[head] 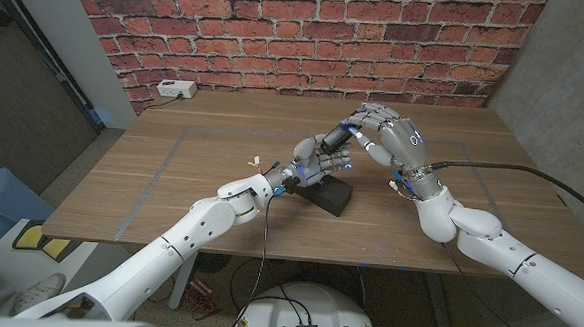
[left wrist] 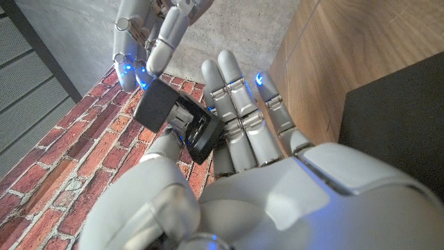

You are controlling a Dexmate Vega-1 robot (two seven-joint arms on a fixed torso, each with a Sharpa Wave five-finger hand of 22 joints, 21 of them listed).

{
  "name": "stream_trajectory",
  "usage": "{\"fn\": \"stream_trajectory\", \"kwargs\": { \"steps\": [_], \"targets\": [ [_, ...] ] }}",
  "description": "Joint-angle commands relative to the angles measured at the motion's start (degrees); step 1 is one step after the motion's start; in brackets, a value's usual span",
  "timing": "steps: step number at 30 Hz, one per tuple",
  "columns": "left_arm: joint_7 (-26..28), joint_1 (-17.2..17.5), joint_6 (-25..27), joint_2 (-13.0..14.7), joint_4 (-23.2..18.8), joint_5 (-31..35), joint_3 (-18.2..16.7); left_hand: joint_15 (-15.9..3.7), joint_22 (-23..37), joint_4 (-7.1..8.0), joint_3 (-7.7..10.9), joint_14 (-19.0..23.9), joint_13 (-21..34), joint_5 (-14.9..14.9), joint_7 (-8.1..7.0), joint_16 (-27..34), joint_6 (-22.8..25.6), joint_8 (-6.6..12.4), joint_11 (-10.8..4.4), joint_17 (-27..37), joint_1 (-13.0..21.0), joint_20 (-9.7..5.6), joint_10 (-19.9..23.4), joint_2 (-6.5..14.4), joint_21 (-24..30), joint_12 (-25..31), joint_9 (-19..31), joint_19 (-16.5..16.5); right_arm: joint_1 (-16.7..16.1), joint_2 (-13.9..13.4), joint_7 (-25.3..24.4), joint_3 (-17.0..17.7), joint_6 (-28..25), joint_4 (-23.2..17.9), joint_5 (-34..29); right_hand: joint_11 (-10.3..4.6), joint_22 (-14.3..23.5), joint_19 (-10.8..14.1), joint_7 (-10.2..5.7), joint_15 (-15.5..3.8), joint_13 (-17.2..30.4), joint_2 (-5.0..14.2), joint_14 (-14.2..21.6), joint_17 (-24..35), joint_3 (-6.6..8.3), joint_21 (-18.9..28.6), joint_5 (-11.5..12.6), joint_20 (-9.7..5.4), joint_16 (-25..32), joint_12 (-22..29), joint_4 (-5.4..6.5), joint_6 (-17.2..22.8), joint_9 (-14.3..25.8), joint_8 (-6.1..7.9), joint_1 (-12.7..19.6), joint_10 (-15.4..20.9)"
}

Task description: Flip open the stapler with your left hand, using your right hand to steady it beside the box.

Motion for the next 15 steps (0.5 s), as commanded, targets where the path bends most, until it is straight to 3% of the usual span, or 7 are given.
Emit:
{"fn": "stream_trajectory", "kwargs": {
  "steps": [1, 9, 15],
  "targets": [
    [3.8, 6.4, -4.7, 3.2, -5.8, -0.9, -4.9, -0.87, 0.1, 9.17, 8.70, -0.7, 0.1, 0.4, 0.11, -0.3, 0.8, -0.59, -0.55, 0.1, 0.1, -0.04, 0.0, 0.2, -0.3, 0.0, -0.1, 0.0, -3.1, -0.1, -0.8, 2.8, -3.3, -2.2, 2.5, 0.31, 0.1, -0.7, -0.12, -10.56, -0.8, -0.24, -1.3, -1.2, 0.13, -0.5, 0.4, -1.27, -0.5, -1.5, 1.51, -1.8, -0.8, -0.16, -2.9, -1.4],
    [11.2, 16.9, -12.2, 6.9, -12.5, 0.9, -12.3, -0.40, 0.0, 9.64, 8.43, -3.7, -0.3, 0.4, -0.73, -1.3, -0.2, -2.76, -0.39, -0.1, 0.1, 0.77, -2.6, 0.1, -1.0, -0.7, -0.9, -1.6, -7.3, -0.1, -1.4, 6.0, -7.9, -5.0, 4.5, 1.38, 0.0, -1.2, 0.49, -10.00, -2.0, -1.24, -3.9, -3.6, 0.03, -0.9, 0.6, -0.24, -0.8, -4.6, 2.49, -6.5, -2.1, -0.49, -6.3, -5.4],
    [16.6, 25.8, -17.9, 9.9, -17.9, 5.2, -18.5, 0.05, -0.2, 10.16, 7.86, -7.1, -0.2, 0.3, -2.31, -2.6, -0.3, -4.21, -0.57, -0.2, -0.3, 1.38, -5.9, -0.2, -1.9, -1.4, -1.5, -3.0, -9.5, 0.8, -1.2, 8.5, -6.9, -5.6, 10.3, 2.09, 0.0, -1.4, 0.80, -9.45, -2.5, -1.98, -5.3, -5.0, -0.52, -1.0, 0.5, 0.47, -0.9, -6.1, 3.19, -8.1, -2.7, -0.24, -8.5, -7.0]
  ]
}}
